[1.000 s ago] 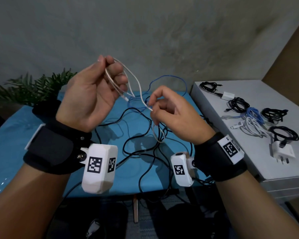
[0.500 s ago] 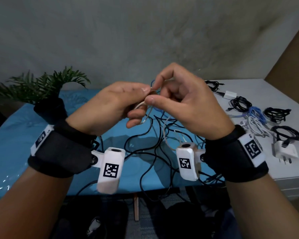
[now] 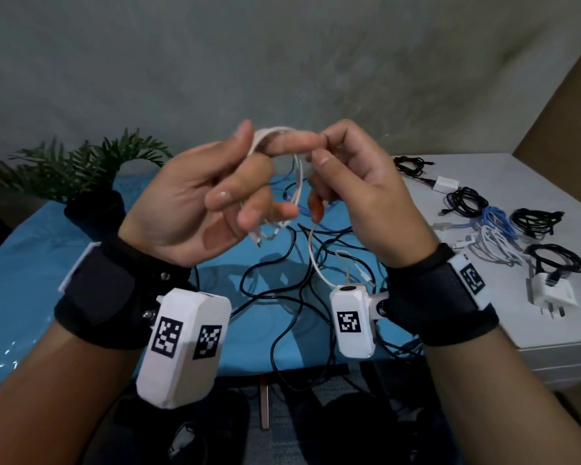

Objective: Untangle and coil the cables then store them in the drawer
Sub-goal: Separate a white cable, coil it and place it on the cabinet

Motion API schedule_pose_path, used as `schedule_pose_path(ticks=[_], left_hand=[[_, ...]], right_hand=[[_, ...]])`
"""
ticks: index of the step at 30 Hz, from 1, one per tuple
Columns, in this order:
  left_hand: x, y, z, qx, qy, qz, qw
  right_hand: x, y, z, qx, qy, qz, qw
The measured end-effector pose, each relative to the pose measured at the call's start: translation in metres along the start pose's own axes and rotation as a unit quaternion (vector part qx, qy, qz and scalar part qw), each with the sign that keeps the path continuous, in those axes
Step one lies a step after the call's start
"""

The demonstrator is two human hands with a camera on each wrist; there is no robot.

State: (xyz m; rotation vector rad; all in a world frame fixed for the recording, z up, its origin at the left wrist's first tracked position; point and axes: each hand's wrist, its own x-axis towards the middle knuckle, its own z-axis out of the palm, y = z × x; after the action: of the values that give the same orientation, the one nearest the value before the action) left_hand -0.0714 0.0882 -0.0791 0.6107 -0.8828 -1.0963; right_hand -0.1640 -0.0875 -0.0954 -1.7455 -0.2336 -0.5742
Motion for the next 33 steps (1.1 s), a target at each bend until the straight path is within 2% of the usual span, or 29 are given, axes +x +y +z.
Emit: schedule_pose_path(ticks=[4, 7, 10, 13, 15, 17, 20, 21, 22, 24, 25, 28, 31, 33], left_hand=[[-0.001, 0.012, -0.005, -0.031, 0.035, 0.083, 0.995], [0.003, 0.014, -0.005, -0.006, 0.13, 0.138, 0.982], [0.006, 0.009, -0.013, 0.074, 0.192, 0.182, 0.962], [0.009, 0.004, -0.018, 0.214, 0.237, 0.179, 0.931], [0.009, -0.002, -0.018, 0.313, 0.272, 0.168, 0.894], [0.01, -0.011, -0.015, 0.44, 0.273, 0.151, 0.842], [0.01, -0.018, -0.014, 0.671, 0.241, 0.085, 0.697], [0.009, -0.018, -0.014, 0.684, 0.226, 0.055, 0.691], [0.008, -0.017, -0.014, 0.654, 0.211, 0.029, 0.726], [0.006, -0.011, -0.011, 0.546, 0.184, -0.016, 0.817], [0.006, -0.008, -0.01, 0.504, 0.17, -0.039, 0.846], [0.003, -0.007, -0.011, 0.412, 0.122, -0.069, 0.901], [0.002, -0.005, -0.011, 0.261, 0.112, -0.035, 0.958], [0.002, -0.002, -0.008, 0.149, 0.09, 0.006, 0.985]], right_hand=[[0.001, 0.01, 0.003, -0.021, 0.006, 0.061, 0.998], [-0.003, 0.015, 0.014, -0.036, -0.052, 0.129, 0.99], [-0.009, 0.015, 0.023, -0.127, -0.134, 0.163, 0.969], [-0.009, 0.01, 0.024, -0.224, -0.151, 0.123, 0.955], [-0.008, 0.008, 0.024, -0.271, -0.145, 0.091, 0.947], [-0.007, 0.004, 0.023, -0.288, -0.139, 0.07, 0.945], [-0.006, 0.0, 0.021, -0.263, -0.087, 0.02, 0.961], [-0.006, 0.0, 0.018, -0.244, -0.06, 0.009, 0.968], [-0.005, 0.002, 0.015, -0.221, -0.033, 0.004, 0.975], [-0.004, 0.004, 0.008, -0.181, 0.012, -0.005, 0.983], [-0.004, 0.006, 0.006, -0.168, 0.026, -0.012, 0.985], [-0.003, 0.011, 0.008, -0.14, 0.035, -0.04, 0.989], [0.0, 0.017, 0.012, -0.115, 0.043, -0.051, 0.991], [0.001, 0.021, 0.015, -0.1, 0.055, -0.034, 0.993]])
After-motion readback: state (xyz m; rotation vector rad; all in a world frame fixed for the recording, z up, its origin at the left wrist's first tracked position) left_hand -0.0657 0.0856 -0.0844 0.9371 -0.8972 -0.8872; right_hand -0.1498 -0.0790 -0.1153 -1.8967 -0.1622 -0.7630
